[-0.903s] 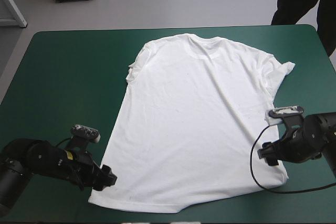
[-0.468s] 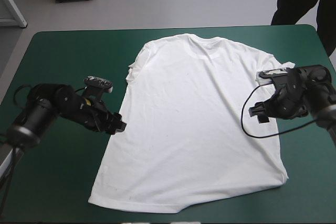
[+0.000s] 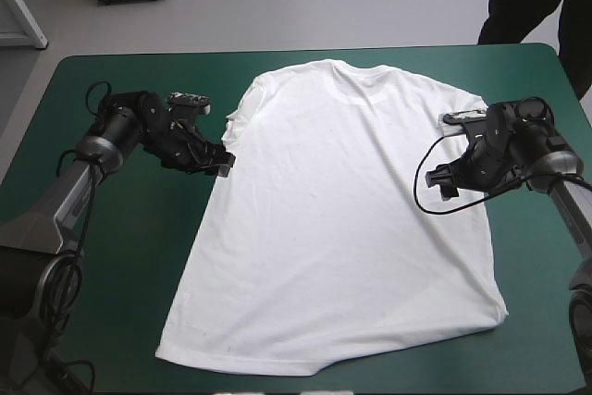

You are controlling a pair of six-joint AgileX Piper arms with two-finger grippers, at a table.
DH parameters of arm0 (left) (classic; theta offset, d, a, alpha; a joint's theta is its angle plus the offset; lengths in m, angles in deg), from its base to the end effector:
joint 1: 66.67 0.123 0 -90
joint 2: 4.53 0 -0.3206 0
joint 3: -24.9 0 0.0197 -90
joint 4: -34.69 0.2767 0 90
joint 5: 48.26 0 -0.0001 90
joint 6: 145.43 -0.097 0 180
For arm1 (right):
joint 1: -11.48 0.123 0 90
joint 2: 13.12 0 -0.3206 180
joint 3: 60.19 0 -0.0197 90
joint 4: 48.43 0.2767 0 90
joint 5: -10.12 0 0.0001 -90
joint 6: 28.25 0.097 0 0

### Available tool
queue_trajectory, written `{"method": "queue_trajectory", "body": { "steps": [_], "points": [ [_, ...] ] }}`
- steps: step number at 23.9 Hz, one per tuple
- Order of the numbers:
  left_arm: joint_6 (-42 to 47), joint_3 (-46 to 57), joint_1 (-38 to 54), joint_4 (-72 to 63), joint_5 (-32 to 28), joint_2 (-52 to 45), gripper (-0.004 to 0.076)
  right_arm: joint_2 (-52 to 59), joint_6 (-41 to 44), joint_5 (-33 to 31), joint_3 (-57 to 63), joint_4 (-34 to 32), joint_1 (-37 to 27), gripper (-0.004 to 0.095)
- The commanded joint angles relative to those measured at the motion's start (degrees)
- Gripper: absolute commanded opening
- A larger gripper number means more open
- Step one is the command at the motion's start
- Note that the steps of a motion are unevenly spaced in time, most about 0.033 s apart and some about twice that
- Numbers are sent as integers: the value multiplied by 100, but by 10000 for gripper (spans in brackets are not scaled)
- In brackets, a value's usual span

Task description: Fold the cloth

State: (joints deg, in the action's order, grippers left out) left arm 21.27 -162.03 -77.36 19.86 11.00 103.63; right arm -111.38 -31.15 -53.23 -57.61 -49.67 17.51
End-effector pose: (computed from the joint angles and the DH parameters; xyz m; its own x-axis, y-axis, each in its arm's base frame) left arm 0.3970 -0.0967 0.3043 -0.8918 0.2651 -0.3665 0.3448 0.9229 -0.1713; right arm 0.3461 0.0347 0.3142 -0.9491 -0.1609 -0.2709 -0.1573 0.9869 -0.0350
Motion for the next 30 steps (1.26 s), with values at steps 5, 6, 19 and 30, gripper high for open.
{"method": "queue_trajectory", "body": {
  "steps": [5,6,19,30],
  "points": [
    [-38,-721,2,-151,86,479,474,39,5,225,-187,353,-507,716],
    [-38,-745,2,-147,86,549,473,39,-19,252,-187,353,-548,716],
    [-131,-753,-264,-170,179,1281,220,-566,-143,312,-542,504,-676,716],
    [-160,-753,-575,211,349,1499,-22,-970,-318,253,-858,802,-989,716]
  ]
}}
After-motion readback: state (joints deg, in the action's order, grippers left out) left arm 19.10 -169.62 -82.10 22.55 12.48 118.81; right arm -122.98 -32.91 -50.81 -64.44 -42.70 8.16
